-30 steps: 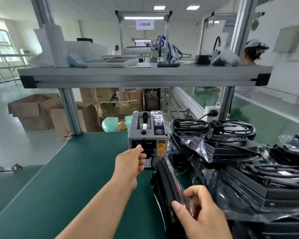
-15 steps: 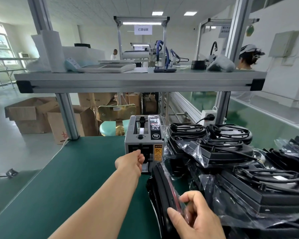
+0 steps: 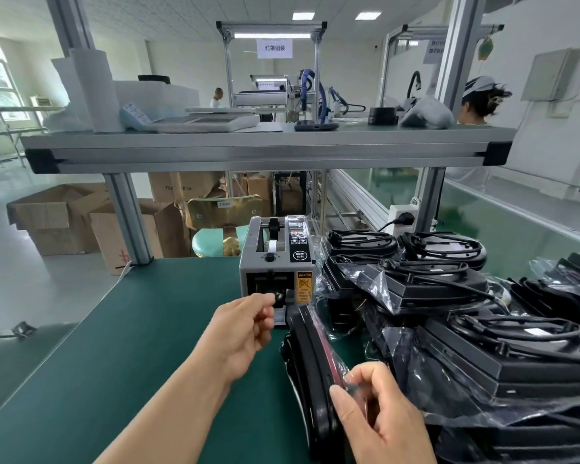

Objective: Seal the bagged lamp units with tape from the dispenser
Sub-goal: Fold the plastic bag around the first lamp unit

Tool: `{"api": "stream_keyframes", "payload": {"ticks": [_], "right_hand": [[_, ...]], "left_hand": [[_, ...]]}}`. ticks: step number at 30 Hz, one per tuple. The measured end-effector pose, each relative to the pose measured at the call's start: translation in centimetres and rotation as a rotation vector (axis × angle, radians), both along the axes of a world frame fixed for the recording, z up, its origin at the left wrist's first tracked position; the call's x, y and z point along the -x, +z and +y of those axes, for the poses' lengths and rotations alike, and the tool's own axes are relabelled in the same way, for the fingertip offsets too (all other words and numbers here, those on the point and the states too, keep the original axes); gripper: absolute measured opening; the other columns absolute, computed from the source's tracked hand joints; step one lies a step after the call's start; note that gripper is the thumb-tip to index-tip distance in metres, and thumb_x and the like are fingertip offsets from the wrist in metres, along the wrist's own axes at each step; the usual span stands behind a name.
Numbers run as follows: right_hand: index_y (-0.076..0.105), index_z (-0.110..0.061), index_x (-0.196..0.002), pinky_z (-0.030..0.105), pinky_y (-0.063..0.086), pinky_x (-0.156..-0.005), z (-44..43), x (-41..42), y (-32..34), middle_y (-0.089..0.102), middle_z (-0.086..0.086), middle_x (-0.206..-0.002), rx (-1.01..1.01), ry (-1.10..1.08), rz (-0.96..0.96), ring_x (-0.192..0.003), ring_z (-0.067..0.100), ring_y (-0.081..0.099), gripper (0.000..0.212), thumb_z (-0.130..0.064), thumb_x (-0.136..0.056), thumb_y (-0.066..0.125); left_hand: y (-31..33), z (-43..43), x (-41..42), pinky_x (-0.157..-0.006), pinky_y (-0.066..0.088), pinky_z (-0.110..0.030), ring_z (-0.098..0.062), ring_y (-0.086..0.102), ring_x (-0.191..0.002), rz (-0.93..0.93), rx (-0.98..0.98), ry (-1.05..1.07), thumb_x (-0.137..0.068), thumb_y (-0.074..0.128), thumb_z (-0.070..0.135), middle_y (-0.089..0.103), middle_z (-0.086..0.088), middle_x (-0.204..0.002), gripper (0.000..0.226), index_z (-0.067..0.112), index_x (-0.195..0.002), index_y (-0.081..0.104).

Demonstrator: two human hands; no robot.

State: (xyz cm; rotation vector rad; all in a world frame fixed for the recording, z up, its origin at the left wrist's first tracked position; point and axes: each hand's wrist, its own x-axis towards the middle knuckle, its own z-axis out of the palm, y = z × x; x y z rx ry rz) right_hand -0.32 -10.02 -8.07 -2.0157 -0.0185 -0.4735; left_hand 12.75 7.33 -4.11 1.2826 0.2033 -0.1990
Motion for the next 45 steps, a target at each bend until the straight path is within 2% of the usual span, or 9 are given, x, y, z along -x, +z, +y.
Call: {"api": "stream_keyframes", "payload": {"ticks": [3, 5, 8, 12, 17, 25, 32, 40, 45], "right_hand": [[0.058, -0.027, -0.082, 0.013, 0.038, -0.055, -0.1, 0.0, 0.0, 0.053, -0.006, -0.06, -0.007, 0.0, 0.01, -0.051, 0.005, 0.048, 0.016, -0.03, -0.083, 0.074], [0.059, -0.028, -0.081, 0.015, 0.039, -0.058, -0.2, 0.0, 0.0, 0.054, -0.008, -0.064, -0.012, -0.011, 0.009, -0.058, 0.006, 0.05, 0.015, -0.03, -0.083, 0.073], [0.059, -0.028, -0.08, 0.016, 0.039, -0.061, -0.2, 0.2, -0.1, 0.054, -0.007, -0.069, 0.001, -0.021, -0.006, -0.064, 0.008, 0.052, 0.014, -0.026, -0.084, 0.072], [0.059, -0.029, -0.082, 0.014, 0.04, -0.067, -0.2, 0.3, 0.0, 0.055, -0.003, -0.074, 0.025, -0.02, -0.008, -0.081, 0.009, 0.055, 0.016, -0.019, -0.086, 0.071], [0.059, -0.032, -0.084, 0.012, 0.04, -0.07, -0.2, 0.6, 0.1, 0.056, -0.005, -0.077, 0.034, -0.008, 0.0, -0.084, 0.006, 0.054, 0.019, -0.016, -0.086, 0.07], [0.059, -0.033, -0.085, 0.012, 0.04, -0.071, -0.2, 0.6, 0.0, 0.054, -0.017, -0.086, 0.047, -0.018, -0.01, -0.085, 0.007, 0.054, 0.019, -0.018, -0.087, 0.069], [0.059, -0.033, -0.085, 0.012, 0.041, -0.071, -0.2, 0.7, 0.1, 0.055, -0.012, -0.083, 0.038, -0.018, -0.005, -0.085, 0.007, 0.054, 0.018, -0.018, -0.087, 0.07], [0.058, -0.034, -0.086, 0.013, 0.042, -0.072, -0.2, 0.8, 0.2, 0.055, -0.006, -0.079, 0.043, -0.013, 0.007, -0.086, 0.007, 0.054, 0.019, -0.019, -0.087, 0.07], [0.057, -0.033, -0.087, 0.012, 0.041, -0.072, -0.3, 0.8, 0.2, 0.055, -0.007, -0.079, 0.056, -0.013, 0.017, -0.087, 0.005, 0.053, 0.019, -0.019, -0.087, 0.07]], "left_hand": [[1.1, 0.8, 3.6, -0.055, 0.047, -0.02, -0.008, 0.051, -0.055, -0.079, -0.046, -0.34, -0.092, 0.066, 0.018, 0.056, 0.001, -0.068, 0.029, 0.022, -0.063, 0.063], [1.9, 0.5, 5.5, -0.058, 0.047, -0.02, -0.008, 0.049, -0.057, -0.126, -0.115, -0.491, -0.084, 0.074, 0.024, 0.055, 0.001, -0.068, 0.021, 0.022, -0.065, 0.064], [2.7, -0.4, 6.9, -0.057, 0.041, -0.018, -0.011, 0.045, -0.058, -0.216, -0.357, -0.568, -0.069, 0.079, 0.032, 0.053, 0.0, -0.065, 0.015, 0.023, -0.066, 0.067], [3.0, -1.0, 6.7, -0.056, 0.032, -0.019, -0.015, 0.038, -0.062, -0.282, -0.556, -0.618, -0.074, 0.079, 0.032, 0.051, -0.003, -0.069, 0.016, 0.024, -0.067, 0.068], [2.9, -1.4, 6.1, -0.052, 0.036, -0.01, 0.0, 0.045, -0.051, -0.304, -0.653, -0.623, -0.083, 0.077, 0.021, 0.056, 0.012, -0.058, 0.025, 0.025, -0.06, 0.068], [2.6, -1.8, 5.8, -0.05, 0.036, -0.005, 0.006, 0.047, -0.047, -0.311, -0.626, -0.611, -0.082, 0.077, 0.017, 0.058, 0.014, -0.055, 0.025, 0.023, -0.06, 0.068], [1.7, -2.1, 6.0, -0.049, 0.035, -0.004, 0.007, 0.047, -0.045, -0.353, -0.63, -0.528, -0.084, 0.076, 0.014, 0.058, 0.016, -0.051, 0.014, 0.005, -0.076, 0.069], [1.3, -2.3, 6.3, -0.047, 0.034, -0.006, 0.005, 0.043, -0.043, -0.403, -0.676, -0.48, -0.083, 0.078, 0.019, 0.051, 0.017, -0.047, 0.02, 0.017, -0.066, 0.066], [0.5, -2.2, 6.4, -0.053, 0.035, -0.021, -0.008, 0.039, -0.051, -0.412, -0.715, -0.424, -0.075, 0.079, 0.033, 0.048, 0.013, -0.054, 0.018, 0.021, -0.068, 0.067]]}}
